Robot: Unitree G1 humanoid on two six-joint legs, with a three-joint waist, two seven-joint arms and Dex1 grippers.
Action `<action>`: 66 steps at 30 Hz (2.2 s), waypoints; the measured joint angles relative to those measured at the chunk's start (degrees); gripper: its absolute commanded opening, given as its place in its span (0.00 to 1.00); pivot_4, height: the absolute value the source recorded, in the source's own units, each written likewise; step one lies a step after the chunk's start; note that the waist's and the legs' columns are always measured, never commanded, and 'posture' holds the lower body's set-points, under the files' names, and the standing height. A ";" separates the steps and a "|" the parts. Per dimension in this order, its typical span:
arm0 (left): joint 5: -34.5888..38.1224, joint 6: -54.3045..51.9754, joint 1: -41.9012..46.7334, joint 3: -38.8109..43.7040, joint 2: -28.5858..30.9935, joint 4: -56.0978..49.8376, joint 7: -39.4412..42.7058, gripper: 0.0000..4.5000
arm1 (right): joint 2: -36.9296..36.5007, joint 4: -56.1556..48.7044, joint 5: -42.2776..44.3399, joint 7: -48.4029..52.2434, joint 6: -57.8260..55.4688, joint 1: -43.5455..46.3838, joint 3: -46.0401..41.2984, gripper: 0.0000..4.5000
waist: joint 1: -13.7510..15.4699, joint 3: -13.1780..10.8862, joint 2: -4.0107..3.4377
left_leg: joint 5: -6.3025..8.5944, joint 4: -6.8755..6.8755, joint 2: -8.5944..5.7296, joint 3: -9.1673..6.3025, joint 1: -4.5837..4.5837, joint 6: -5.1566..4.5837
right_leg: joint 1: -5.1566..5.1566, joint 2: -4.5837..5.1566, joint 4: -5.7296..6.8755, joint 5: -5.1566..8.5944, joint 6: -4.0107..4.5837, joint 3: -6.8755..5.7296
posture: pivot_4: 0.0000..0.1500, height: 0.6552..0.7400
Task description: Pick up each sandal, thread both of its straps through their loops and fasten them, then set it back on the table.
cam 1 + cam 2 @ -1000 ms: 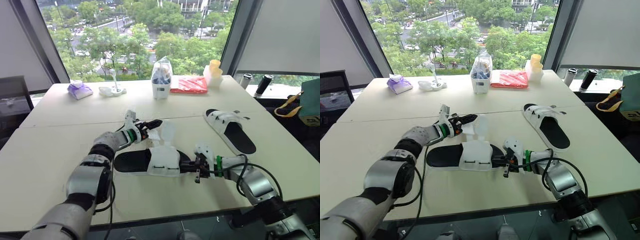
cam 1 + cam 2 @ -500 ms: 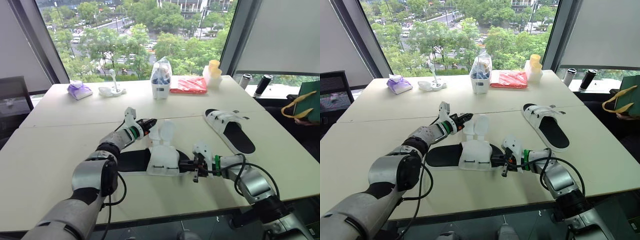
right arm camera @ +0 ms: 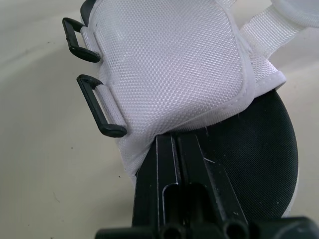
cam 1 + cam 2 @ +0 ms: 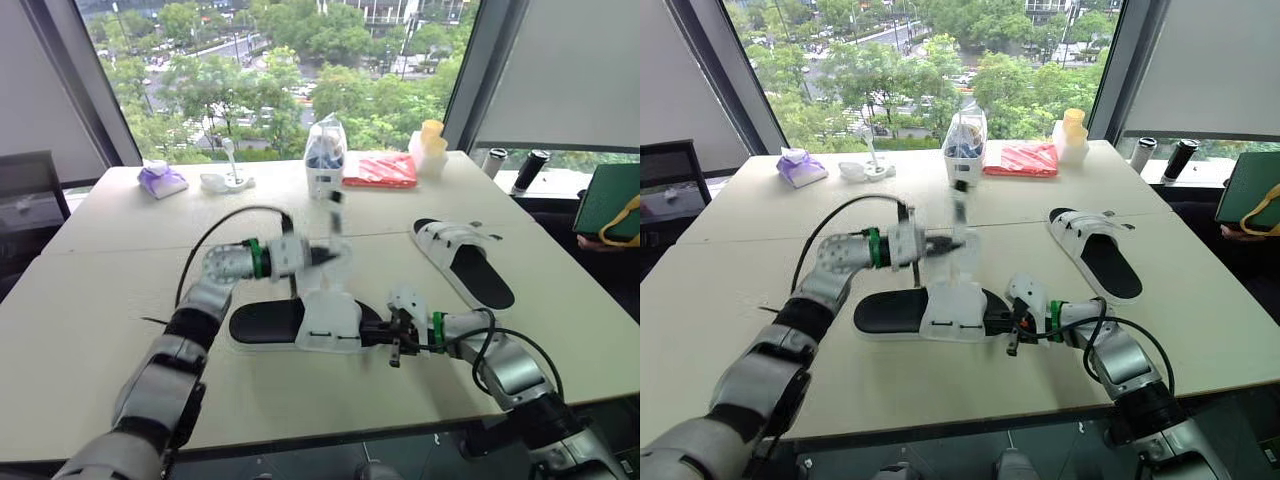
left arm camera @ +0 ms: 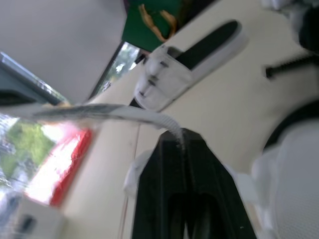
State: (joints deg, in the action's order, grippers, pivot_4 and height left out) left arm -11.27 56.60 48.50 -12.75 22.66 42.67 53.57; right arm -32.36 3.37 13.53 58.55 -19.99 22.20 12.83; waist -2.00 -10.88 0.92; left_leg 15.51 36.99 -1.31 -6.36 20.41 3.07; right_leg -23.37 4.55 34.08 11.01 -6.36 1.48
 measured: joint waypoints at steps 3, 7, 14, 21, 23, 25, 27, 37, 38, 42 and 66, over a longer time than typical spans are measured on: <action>-15.46 16.12 0.43 0.15 4.31 0.21 -11.01 0.01 | 0.00 0.98 -0.08 0.24 0.59 0.10 -0.09 0.00 | 0.32 0.05 0.00 | 0.00 0.05 -0.01 0.03 -0.10 0.00 | 0.16 0.02 -0.02 0.09 -0.10 0.00 | 1.00 1.00; -32.08 17.33 2.24 -0.12 6.88 4.45 -31.37 0.01 | 0.00 1.78 -0.11 0.44 0.96 0.29 -0.25 0.00 | 0.78 0.08 0.04 | -0.01 0.08 0.01 -0.01 -0.14 -0.02 | 0.19 -0.01 0.06 0.08 -0.16 -0.05 | 1.00 1.00; -45.33 14.81 6.82 -5.31 8.24 5.23 -56.28 0.28 | 0.00 2.47 -0.16 1.07 1.80 0.55 -0.09 0.00 | 0.71 0.10 0.05 | -0.01 0.04 0.02 -0.02 -0.16 -0.02 | 0.17 -0.01 0.10 -0.03 -0.36 -0.09 | 1.00 1.00; -48.91 14.21 7.69 -10.98 10.94 6.40 -66.30 0.96 | 0.00 3.43 -0.20 1.62 2.71 0.82 -0.08 0.00 | 0.78 0.10 0.05 | -0.01 0.05 0.02 -0.02 -0.15 -0.01 | 0.17 -0.01 0.10 -0.03 -0.36 -0.12 | 1.00 1.00; -48.08 14.57 7.68 -11.43 11.67 6.93 -65.97 0.96 | 0.01 3.62 -0.23 1.68 3.04 0.83 -0.04 0.00 | 0.77 0.10 0.05 | -0.01 0.04 0.03 -0.02 -0.14 -0.01 | 0.17 -0.01 0.10 -0.02 -0.35 -0.13 | 1.00 1.00; -45.32 15.35 7.63 -11.48 12.70 7.78 -64.27 0.96 | 0.01 3.72 -0.30 1.81 3.27 0.85 -0.02 0.00 | 0.77 0.10 0.05 | -0.01 0.04 0.03 -0.02 -0.15 -0.01 | 0.17 -0.01 0.10 -0.02 -0.34 -0.14 | 1.00 1.00; -38.21 15.51 6.21 -11.10 13.55 9.11 -59.48 0.96 | 0.06 3.96 -0.37 2.00 3.42 1.04 0.12 0.00 | 0.70 0.12 0.03 | 0.00 0.03 0.04 -0.02 -0.15 -0.01 | 0.17 0.00 0.09 0.00 -0.32 -0.14 | 1.00 1.00; 51.00 -67.11 -19.96 3.02 17.94 -38.94 -17.84 0.96 | 1.09 5.87 -0.47 2.61 3.98 2.51 0.93 0.00 | -0.54 0.05 0.21 | 0.00 0.03 0.15 -0.24 -0.09 -0.01 | 0.12 0.00 0.14 0.11 -0.06 -0.26 | 1.00 1.00; 59.20 -75.51 -20.50 6.27 19.00 -44.66 -18.88 0.96 | 1.16 5.87 -0.49 2.60 4.03 2.40 0.92 0.00 | -0.57 0.07 0.17 | 0.00 0.01 0.15 -0.26 -0.13 -0.01 | 0.16 0.00 0.11 0.12 -0.05 -0.27 | 1.00 1.00; 74.47 -92.64 -22.74 10.99 19.31 -55.57 -22.38 0.96 | 1.83 5.95 -0.92 2.45 4.04 2.40 0.93 0.00 | -0.77 0.17 0.09 | 0.01 0.01 0.12 -0.20 -0.15 -0.01 | 0.20 0.00 0.03 0.14 -0.05 -0.26 | 1.00 1.00; 48.20 -99.44 -8.81 -2.91 5.57 -37.39 -4.17 0.67 | 6.68 11.00 -2.22 1.54 5.65 5.34 1.26 0.00 | -2.15 0.22 0.21 | 0.02 -0.07 0.19 -0.17 -0.08 0.02 | -0.02 -0.09 -0.67 0.12 0.10 -0.44 | 1.00 1.00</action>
State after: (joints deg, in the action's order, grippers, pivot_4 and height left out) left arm 36.93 -42.83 39.70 -15.66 28.23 5.29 49.41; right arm -25.68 14.37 11.31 60.10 -14.34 27.54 14.08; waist -4.15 -10.66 1.13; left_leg 15.53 36.93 -1.12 -6.53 20.33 3.09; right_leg -23.39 4.46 33.41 11.13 -6.26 1.05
